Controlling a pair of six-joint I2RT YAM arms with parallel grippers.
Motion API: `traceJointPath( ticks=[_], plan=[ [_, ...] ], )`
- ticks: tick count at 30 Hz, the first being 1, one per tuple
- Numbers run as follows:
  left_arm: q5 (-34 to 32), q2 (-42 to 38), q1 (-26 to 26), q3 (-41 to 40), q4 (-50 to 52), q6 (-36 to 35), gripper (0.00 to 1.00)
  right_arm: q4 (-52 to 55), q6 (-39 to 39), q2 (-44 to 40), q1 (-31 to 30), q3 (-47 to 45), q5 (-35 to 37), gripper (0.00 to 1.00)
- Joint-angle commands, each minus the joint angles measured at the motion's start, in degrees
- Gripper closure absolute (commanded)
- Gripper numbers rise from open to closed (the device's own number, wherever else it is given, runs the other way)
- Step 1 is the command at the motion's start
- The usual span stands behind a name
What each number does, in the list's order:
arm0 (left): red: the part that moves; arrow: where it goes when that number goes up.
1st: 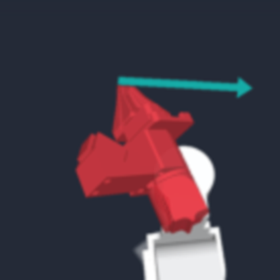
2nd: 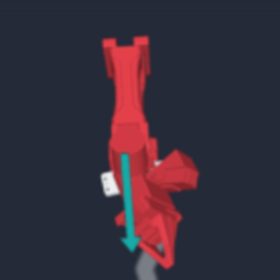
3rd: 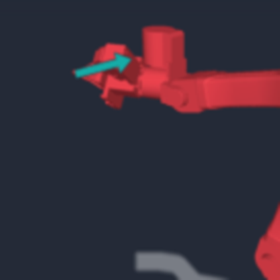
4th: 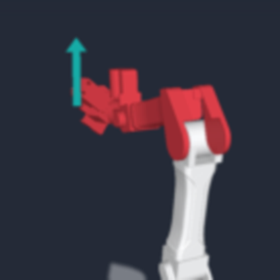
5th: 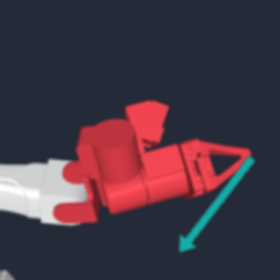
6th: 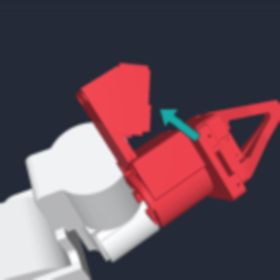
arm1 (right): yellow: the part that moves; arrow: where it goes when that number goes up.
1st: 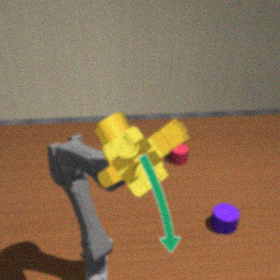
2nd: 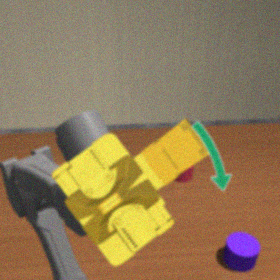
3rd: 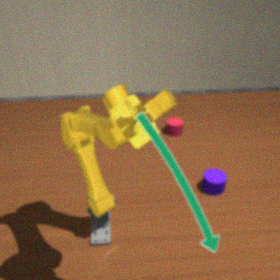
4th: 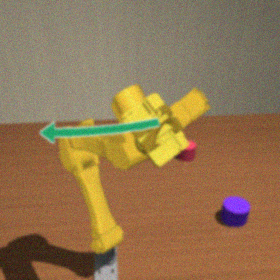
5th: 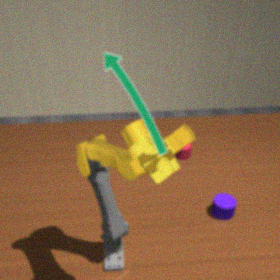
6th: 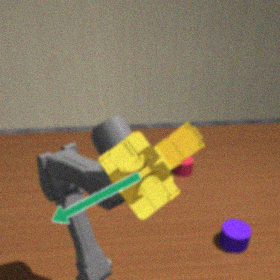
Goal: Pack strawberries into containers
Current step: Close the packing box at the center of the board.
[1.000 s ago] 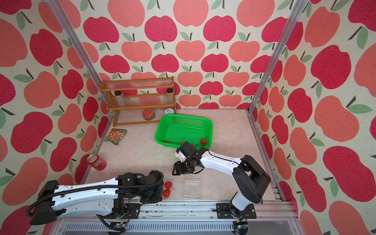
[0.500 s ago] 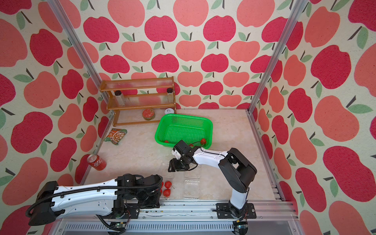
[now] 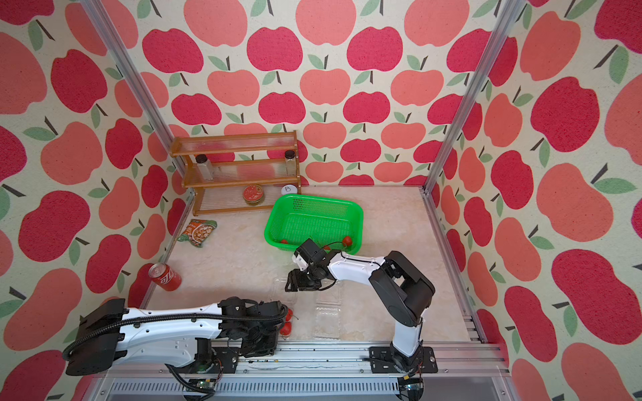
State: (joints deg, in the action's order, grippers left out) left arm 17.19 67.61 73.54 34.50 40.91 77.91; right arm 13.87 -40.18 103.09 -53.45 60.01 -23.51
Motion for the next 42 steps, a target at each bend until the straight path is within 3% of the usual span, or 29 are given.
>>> traceJointPath(
  ticks=[1, 13, 22, 31, 42],
  plan=[
    [-4.6, -0.2, -0.2, -1.4, 1.6, 7.9, 1.00, -1.7, -1.4, -0.2, 0.4, -1.0, -1.0, 0.38],
    [-11.0, -0.7, -5.1, -3.0, 2.5, 9.3, 1.00, -5.6, -2.5, 0.8, 1.0, -2.5, -3.5, 0.39],
    [-13.3, -7.2, -10.0, -4.1, 6.8, 7.8, 1.00, -14.9, -4.9, 3.1, 1.2, -4.3, -5.8, 0.38],
    [-13.0, -7.0, -10.5, -5.1, 7.0, 7.1, 1.00, -28.6, -12.2, 6.9, 1.1, -6.6, -4.1, 0.38],
    [-13.9, -8.1, -10.7, -6.5, 7.6, 8.3, 1.00, -33.6, -13.6, 6.6, -0.3, -7.1, -3.7, 0.38]
  ],
)
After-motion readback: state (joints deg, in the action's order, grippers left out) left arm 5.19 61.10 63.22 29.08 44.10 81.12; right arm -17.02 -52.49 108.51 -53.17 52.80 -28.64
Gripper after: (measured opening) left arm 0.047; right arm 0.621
